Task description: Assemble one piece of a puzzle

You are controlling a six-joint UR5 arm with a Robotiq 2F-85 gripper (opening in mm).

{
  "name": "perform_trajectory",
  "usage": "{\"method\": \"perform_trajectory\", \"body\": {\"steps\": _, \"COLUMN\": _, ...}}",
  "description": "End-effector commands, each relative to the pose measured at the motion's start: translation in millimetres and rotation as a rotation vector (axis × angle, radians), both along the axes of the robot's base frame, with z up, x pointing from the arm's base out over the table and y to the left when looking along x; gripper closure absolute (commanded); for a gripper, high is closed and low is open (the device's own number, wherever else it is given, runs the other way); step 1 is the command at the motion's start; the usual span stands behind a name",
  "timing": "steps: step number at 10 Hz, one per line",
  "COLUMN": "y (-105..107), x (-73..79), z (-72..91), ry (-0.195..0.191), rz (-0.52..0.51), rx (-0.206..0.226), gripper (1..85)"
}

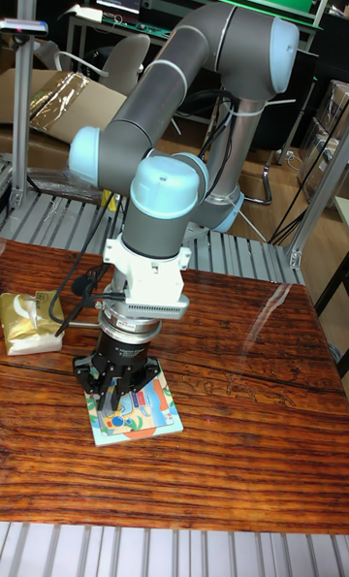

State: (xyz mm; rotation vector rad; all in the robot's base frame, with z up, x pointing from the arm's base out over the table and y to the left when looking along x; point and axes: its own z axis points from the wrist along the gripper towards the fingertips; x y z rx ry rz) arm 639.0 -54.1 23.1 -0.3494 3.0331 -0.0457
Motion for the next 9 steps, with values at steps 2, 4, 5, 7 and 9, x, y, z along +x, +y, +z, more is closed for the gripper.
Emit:
{"method": "perform_trajectory", "body": {"steps": 2, "y": 0.9, "x": -1.7, "z": 1.4, "ry": 0.002, "rz": -0.011, "rx": 0.011, "gripper": 61.7}}
{"method": "perform_trajectory", "body": {"steps": 4, "y": 2.0, "x": -2.8, "z": 0.6, "ry": 0.001, "rz": -0.012, "rx": 0.018, "gripper": 62.7}}
{"method": "perform_trajectory", "body": {"steps": 5, "y": 2.2, "x": -3.1, "z": -0.1, "ry": -0.001, "rz": -0.014, "rx": 0.020, "gripper": 63.3}}
{"method": "perform_trajectory", "body": {"steps": 7, "y": 5.8, "x": -3.5, "z": -2.1, "ry": -0.008, "rz": -0.020, "rx": 0.033, "gripper": 64.0}}
{"method": "perform_trajectory", "body": {"steps": 9, "y": 6.5, "x": -4.8, "z": -3.4, "ry": -0.008, "rz": -0.024, "rx": 0.034, "gripper": 64.3}}
